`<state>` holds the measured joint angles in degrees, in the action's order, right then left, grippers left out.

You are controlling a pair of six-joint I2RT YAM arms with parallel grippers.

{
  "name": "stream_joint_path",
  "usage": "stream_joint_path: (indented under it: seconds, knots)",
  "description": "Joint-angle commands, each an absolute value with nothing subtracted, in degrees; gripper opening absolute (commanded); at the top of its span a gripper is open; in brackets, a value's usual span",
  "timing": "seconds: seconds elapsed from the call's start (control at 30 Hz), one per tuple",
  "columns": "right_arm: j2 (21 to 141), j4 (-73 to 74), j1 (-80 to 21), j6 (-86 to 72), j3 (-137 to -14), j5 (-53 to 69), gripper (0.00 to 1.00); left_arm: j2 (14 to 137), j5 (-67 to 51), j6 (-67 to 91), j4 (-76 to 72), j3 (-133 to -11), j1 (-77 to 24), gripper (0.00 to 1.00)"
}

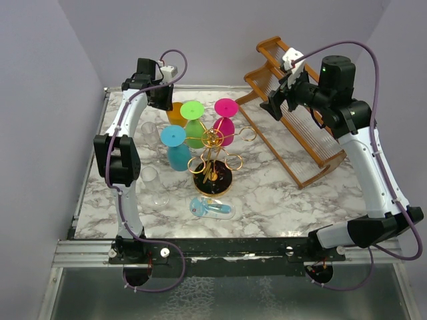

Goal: Place the wine glass upside down on the wine glass rack

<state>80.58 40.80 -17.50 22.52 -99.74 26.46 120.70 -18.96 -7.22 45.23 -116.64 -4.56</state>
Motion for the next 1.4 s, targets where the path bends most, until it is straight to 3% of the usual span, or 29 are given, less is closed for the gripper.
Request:
stream_joint_path:
  seconds: [0.0, 0.2, 0.83, 1.17, 1.37]
  knots:
    - [79.5, 38.5, -17.1, 20.8, -99.4, 28.2, 0.98, 121.2, -20.5, -7.8, 45.4, -118.3, -4.2, 0.13]
    - [79.3, 38.1, -16.8, 20.2, -99.3, 28.8, 0.98, 119.9, -19.6, -9.1, 45.8, -119.8, -4.2, 0.00]
    - [78.8, 38.6, -16.5, 21.6, -98.0, 30.3, 0.99, 111.8, -14.4, -13.4, 43.7, -120.4, -4.2, 0.00]
    - [77.5, 37.9, -15.8, 21.5, -97.2, 28.4, 0.99, 100.9, 1.3, -15.7, 34.9, -120.3, -6.9, 0.00]
    - [76.1, 38.3, -15.7, 22.1, -97.1, 29.4, 0.99, 92.9, 2.9, -13.4, 29.8, -119.0, -8.3, 0.00]
